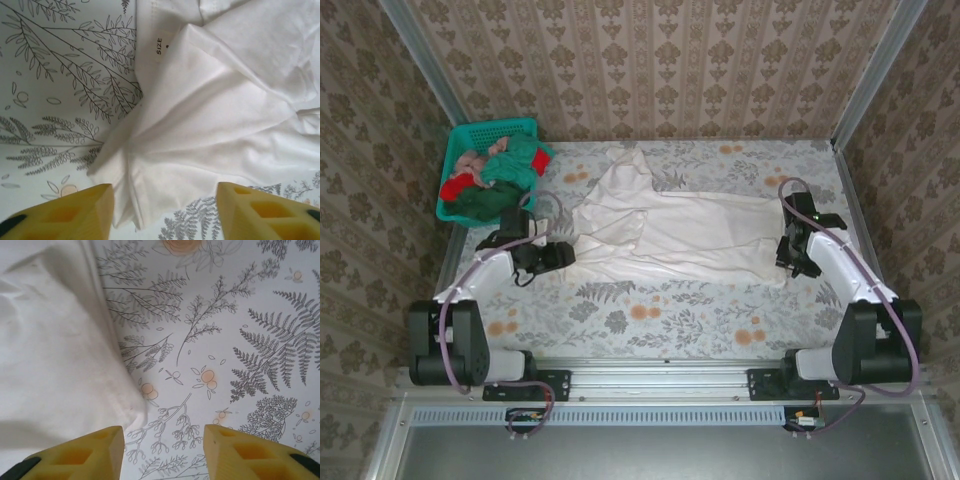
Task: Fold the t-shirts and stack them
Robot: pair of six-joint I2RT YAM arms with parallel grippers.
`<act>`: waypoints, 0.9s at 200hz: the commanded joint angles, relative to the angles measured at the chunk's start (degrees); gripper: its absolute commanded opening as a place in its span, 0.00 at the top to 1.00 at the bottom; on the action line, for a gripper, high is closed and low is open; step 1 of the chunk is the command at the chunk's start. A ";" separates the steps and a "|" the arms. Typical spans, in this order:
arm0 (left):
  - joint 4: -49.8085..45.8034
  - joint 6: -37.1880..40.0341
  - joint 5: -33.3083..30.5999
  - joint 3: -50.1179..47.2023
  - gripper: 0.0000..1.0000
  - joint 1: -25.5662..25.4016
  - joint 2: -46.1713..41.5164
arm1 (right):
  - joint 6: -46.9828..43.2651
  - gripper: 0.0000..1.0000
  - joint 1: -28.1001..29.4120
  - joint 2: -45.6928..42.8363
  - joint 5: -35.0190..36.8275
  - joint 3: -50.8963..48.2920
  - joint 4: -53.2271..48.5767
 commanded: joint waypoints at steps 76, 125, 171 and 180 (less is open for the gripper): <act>-12.97 27.15 -17.23 39.06 0.22 -25.74 29.54 | -3.31 0.43 1.37 18.57 -3.45 7.40 11.63; -13.88 30.11 -18.87 45.11 0.23 -27.61 41.39 | -4.80 0.44 0.45 24.85 -6.46 11.33 15.04; -12.18 28.68 -18.37 44.24 0.50 -27.24 43.00 | -5.06 0.51 0.22 31.77 -7.38 15.14 14.56; -12.59 27.85 -19.21 44.74 0.66 -26.86 43.11 | -4.98 0.56 0.26 31.59 -6.96 14.95 14.26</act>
